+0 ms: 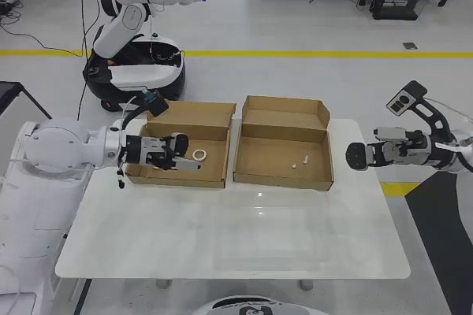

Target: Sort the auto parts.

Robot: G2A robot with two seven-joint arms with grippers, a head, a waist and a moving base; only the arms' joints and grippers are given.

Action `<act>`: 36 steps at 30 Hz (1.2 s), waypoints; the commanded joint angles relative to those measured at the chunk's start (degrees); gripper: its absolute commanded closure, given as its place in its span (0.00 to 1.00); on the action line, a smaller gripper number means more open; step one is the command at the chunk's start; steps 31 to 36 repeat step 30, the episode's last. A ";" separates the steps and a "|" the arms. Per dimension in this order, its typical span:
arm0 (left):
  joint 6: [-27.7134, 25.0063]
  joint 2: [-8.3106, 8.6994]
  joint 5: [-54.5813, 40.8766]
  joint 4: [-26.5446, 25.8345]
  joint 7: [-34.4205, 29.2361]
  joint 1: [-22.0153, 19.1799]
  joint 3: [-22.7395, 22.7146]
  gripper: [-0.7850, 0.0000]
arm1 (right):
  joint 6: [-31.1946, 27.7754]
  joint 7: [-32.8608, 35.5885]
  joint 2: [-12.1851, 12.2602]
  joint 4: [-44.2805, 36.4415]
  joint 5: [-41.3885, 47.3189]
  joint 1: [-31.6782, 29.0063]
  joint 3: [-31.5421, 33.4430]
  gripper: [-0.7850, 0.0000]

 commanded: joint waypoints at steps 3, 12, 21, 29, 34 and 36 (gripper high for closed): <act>2.54 0.68 -3.30 -4.15 0.51 3.05 -4.53 0.00 | 0.00 0.00 0.00 0.00 0.00 0.00 0.00 0.00; 6.42 1.06 -10.92 -6.04 2.23 6.31 -8.33 0.00 | 0.00 0.00 0.00 0.00 0.00 0.00 0.00 0.00; 6.34 1.06 -10.75 -6.03 2.19 6.24 -8.26 0.00 | 0.00 0.00 0.00 0.00 0.00 0.00 0.00 0.00; 6.34 1.06 -10.75 -6.03 2.19 6.24 -8.26 0.00 | 0.00 0.00 0.00 0.00 0.00 0.00 0.00 0.00; 6.34 1.06 -10.75 -6.03 2.19 6.24 -8.26 0.00 | 0.00 0.00 0.00 0.00 0.00 0.00 0.00 0.00; 6.34 1.06 -10.75 -6.03 2.19 6.24 -8.26 0.00 | 0.00 0.00 0.00 0.00 0.00 0.00 0.00 0.00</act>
